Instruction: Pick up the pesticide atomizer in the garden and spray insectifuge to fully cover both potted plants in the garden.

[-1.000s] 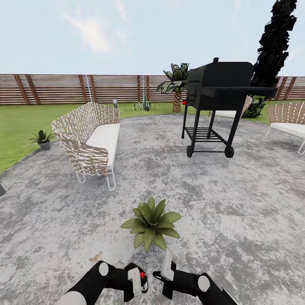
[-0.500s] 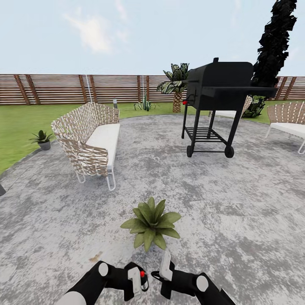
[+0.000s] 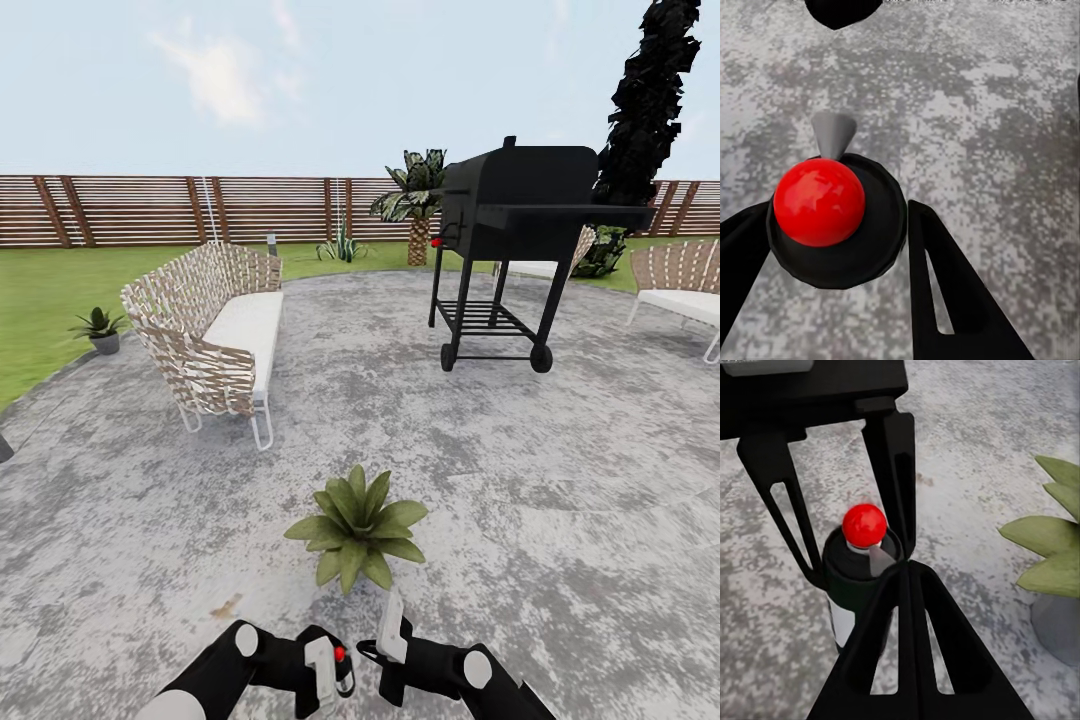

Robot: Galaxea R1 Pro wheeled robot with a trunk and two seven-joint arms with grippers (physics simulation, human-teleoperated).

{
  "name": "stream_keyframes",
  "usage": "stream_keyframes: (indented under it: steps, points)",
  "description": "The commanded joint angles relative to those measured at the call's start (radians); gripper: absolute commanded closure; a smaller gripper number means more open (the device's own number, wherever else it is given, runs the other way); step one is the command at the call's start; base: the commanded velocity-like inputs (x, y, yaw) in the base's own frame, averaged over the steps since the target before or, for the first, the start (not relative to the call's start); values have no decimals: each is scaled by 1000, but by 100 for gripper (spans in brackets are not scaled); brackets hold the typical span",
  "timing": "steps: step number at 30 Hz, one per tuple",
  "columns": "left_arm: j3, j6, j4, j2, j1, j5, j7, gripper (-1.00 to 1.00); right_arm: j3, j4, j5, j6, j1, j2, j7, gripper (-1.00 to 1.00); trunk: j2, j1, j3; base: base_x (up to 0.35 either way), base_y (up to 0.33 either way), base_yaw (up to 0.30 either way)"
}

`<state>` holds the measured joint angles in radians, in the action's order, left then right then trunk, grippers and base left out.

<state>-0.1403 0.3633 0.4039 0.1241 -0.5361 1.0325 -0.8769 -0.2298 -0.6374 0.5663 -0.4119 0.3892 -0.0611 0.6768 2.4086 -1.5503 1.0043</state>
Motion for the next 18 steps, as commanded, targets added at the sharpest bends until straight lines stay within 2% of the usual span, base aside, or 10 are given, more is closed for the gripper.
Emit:
stream_keyframes:
  steps: [1, 12, 18]
  points:
    - [-9, 3, 1, 2, -1, 7, -5, 100, 1, -1, 9, -5, 0, 0, 0, 100, 0, 0, 1, 0, 0, 0]
    - [-9, 3, 1, 21, -1, 2, -5, 100, 1, -1, 9, -5, 0, 0, -1, 100, 0, 0, 1, 0, 0, 0]
    - [-9, 2, 2, 23, -1, 0, -4, 100, 1, -1, 10, -5, 0, 0, -1, 100, 0, 0, 1, 0, 0, 0]
